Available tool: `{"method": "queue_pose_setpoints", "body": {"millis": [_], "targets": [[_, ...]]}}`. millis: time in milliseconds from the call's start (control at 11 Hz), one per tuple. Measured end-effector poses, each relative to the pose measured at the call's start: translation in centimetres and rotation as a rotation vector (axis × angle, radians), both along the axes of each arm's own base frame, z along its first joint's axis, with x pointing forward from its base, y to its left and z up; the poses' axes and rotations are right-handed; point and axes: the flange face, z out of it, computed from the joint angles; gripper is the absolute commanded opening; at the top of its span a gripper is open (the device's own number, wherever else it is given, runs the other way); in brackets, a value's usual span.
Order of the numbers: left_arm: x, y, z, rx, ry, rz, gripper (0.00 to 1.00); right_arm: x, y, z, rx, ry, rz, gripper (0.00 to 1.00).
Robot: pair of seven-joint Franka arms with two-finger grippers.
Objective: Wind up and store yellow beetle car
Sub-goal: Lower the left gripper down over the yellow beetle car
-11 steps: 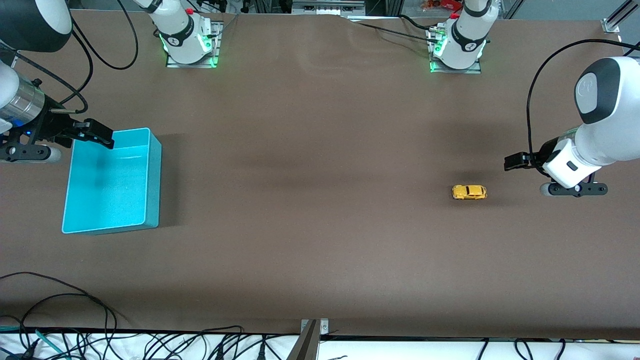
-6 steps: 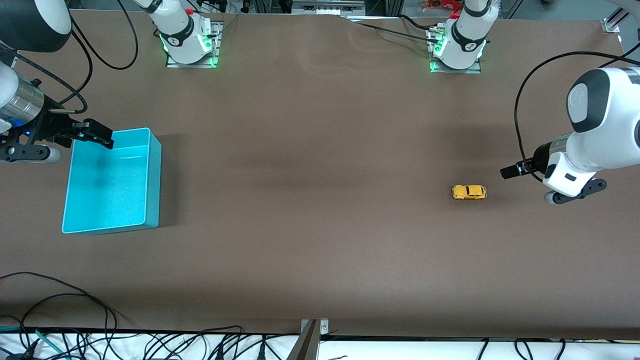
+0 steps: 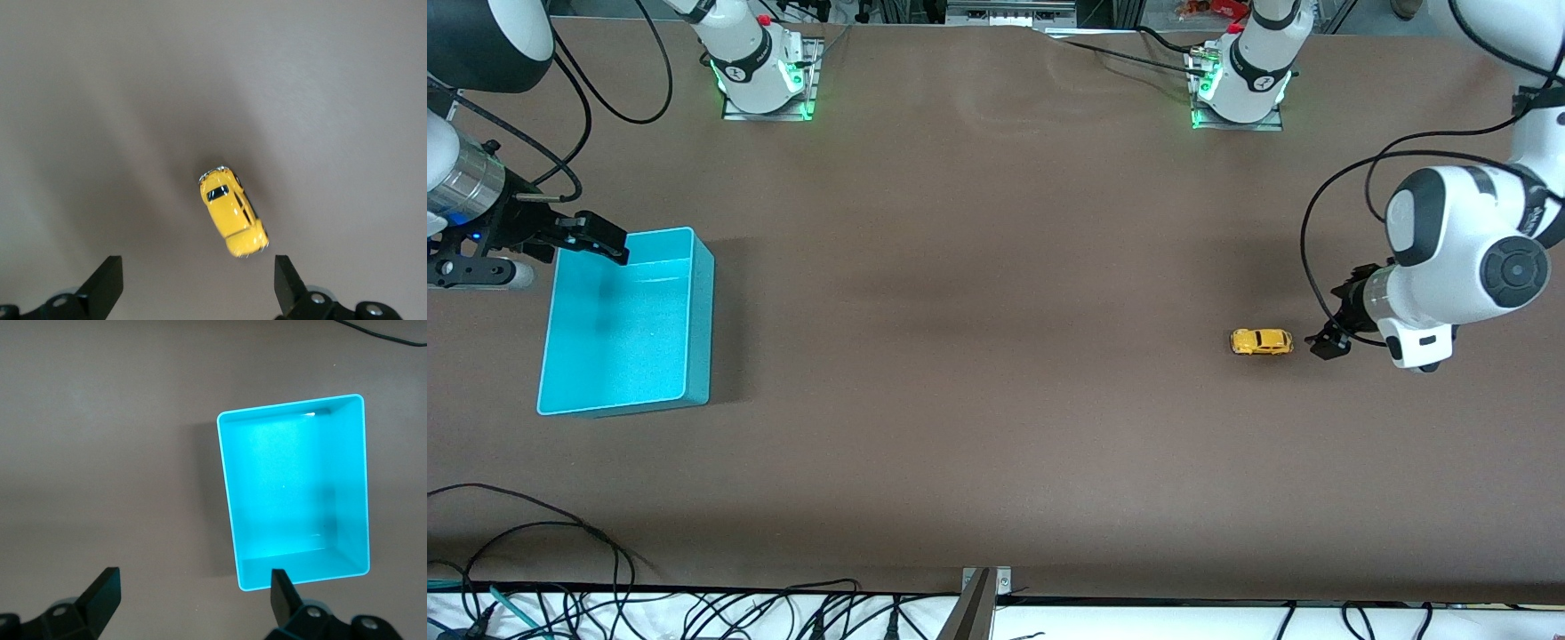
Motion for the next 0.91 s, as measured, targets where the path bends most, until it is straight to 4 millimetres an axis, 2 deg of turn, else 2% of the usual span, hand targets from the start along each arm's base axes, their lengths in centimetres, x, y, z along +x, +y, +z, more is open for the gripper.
{"method": "queue_pose_setpoints", "body": {"millis": [182,364,727,909], "targets": [[0.1,-0.1,-3.2,0.026,-0.065,0.208,1.00,0.0,0.0,0.0,0.000,0.000,0.000,1.00],[0.1,-0.1,-5.7,-0.001,-0.106,0.315,1.00,0.0,0.0,0.0,0.000,0.000,0.000,1.00],[-1.3,0.1,-9.5,-0.004,-0.170,0.366,1.00,0.0,0.0,0.0,0.000,0.000,0.000,1.00],[-1.5,0.0,-10.7,0.001,-0.177,0.372,1.00,0.0,0.0,0.0,0.000,0.001,0.000,1.00]]}}
